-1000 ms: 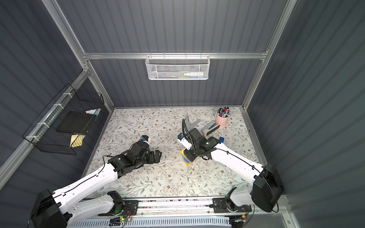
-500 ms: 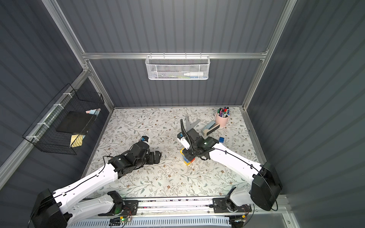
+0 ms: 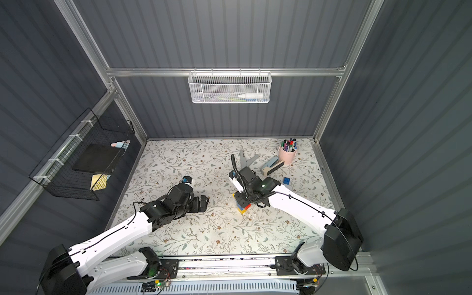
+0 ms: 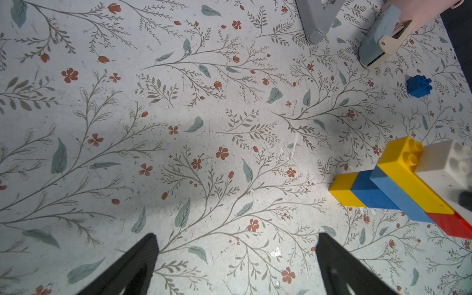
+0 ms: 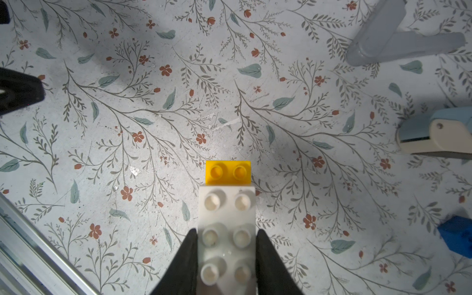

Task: Assemble a spoon with lego
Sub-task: Assemble the lego brick with the lego brick.

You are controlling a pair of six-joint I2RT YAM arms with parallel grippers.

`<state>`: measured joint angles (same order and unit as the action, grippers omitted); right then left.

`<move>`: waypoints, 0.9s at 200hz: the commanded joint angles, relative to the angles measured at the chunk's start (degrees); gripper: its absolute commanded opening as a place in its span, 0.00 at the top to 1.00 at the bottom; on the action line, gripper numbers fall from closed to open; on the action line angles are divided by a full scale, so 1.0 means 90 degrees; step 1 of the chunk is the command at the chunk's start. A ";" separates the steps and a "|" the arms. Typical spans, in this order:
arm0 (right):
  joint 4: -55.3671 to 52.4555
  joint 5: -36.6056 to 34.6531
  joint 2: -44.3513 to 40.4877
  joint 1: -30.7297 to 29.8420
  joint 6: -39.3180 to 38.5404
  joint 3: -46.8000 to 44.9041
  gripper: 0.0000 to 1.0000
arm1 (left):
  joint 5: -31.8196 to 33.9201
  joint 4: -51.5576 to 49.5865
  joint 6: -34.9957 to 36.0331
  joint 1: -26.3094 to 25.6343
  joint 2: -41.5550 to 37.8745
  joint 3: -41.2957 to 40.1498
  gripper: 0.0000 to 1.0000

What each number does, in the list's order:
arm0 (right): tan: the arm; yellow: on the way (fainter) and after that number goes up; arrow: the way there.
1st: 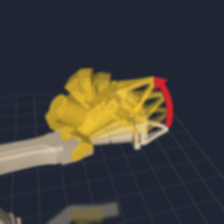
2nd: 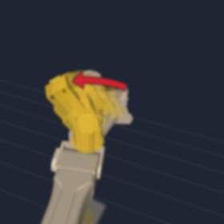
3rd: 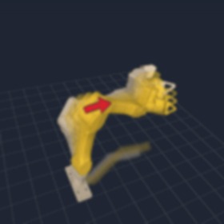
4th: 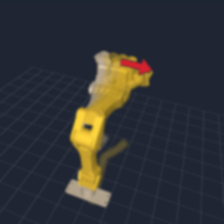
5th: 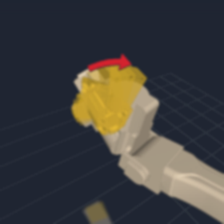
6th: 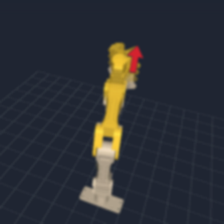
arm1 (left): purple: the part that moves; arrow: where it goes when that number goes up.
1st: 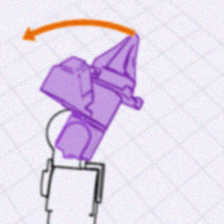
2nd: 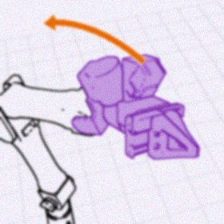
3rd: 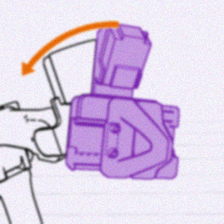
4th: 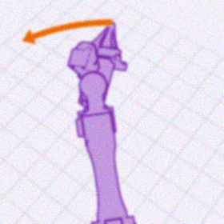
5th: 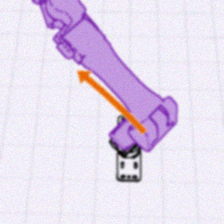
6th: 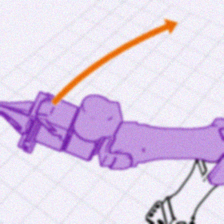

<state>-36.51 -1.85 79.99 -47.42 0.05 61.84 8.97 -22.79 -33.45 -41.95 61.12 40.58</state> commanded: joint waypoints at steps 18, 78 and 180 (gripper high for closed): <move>-0.0787 -0.0188 0.0075 -0.0090 0.0498 -0.0571 1.00 | -0.0011 -0.0007 0.0113 0.0017 -0.0070 -0.0066 0.01; -0.0240 -0.0689 -0.0141 -0.0189 0.1122 -0.1032 1.00 | -0.0052 0.0022 0.0133 0.0013 0.0046 0.0000 0.01; 0.0364 -0.1097 -0.0542 -0.0430 0.1783 -0.1569 1.00 | -0.0073 0.0034 0.0149 0.0018 0.0074 0.0013 0.01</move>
<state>-25.87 -9.78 73.28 -50.35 13.02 52.23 8.78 -22.76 -33.41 -41.95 61.67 40.58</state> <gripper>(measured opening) 0.341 0.992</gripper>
